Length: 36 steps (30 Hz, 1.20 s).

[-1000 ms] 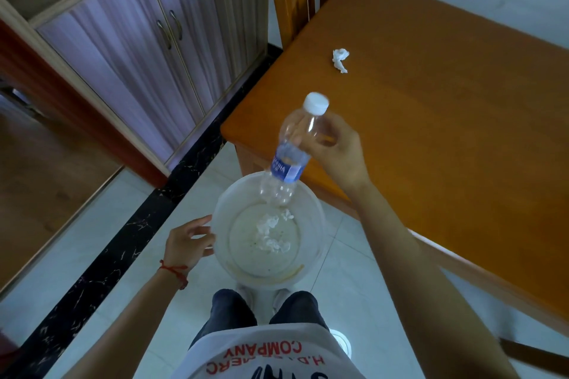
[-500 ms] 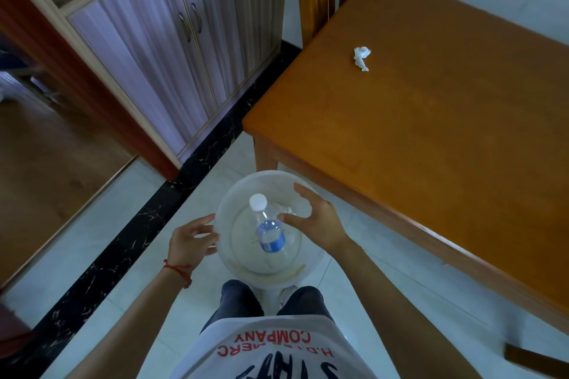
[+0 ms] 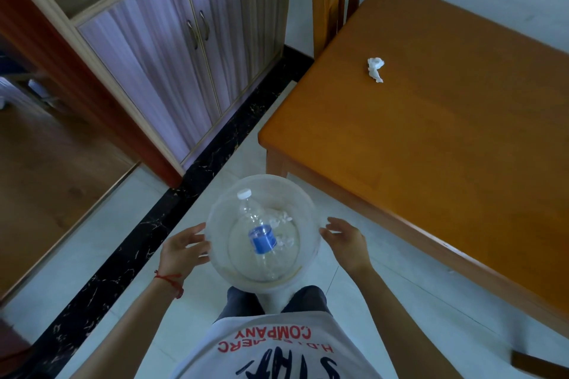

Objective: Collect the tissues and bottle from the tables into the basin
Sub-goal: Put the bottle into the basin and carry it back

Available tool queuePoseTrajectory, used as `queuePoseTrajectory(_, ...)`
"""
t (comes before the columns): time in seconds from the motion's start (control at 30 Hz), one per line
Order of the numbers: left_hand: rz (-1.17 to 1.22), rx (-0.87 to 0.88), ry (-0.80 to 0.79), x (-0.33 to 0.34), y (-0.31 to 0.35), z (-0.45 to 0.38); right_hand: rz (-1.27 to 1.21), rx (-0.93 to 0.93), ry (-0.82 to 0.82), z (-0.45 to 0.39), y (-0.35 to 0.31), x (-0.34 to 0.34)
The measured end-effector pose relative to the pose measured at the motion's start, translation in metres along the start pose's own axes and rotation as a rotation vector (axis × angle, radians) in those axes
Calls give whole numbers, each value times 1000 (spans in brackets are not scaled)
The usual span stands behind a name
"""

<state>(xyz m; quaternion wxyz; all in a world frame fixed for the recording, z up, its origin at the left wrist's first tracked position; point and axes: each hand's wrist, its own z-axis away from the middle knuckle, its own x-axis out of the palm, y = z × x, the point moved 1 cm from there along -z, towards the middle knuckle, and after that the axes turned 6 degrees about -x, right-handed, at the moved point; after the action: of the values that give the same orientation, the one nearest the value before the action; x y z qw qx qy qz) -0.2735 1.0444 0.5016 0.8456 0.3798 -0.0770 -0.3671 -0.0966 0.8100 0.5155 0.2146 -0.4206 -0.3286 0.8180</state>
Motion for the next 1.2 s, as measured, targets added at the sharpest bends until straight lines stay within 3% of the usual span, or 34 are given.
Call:
queuePoseTrajectory(0.67,130,-43,186,-90,32,-55,76,-157,-204,-75,-101,92)
queuePoseTrajectory(0.87,171,-14,207,-101,73,-93,74,-235,-217,-125,-138,112)
queuePoseTrajectory(1.2,173,-2,167,-113,171,-180,-9,-165,-157,-216,-196,127)
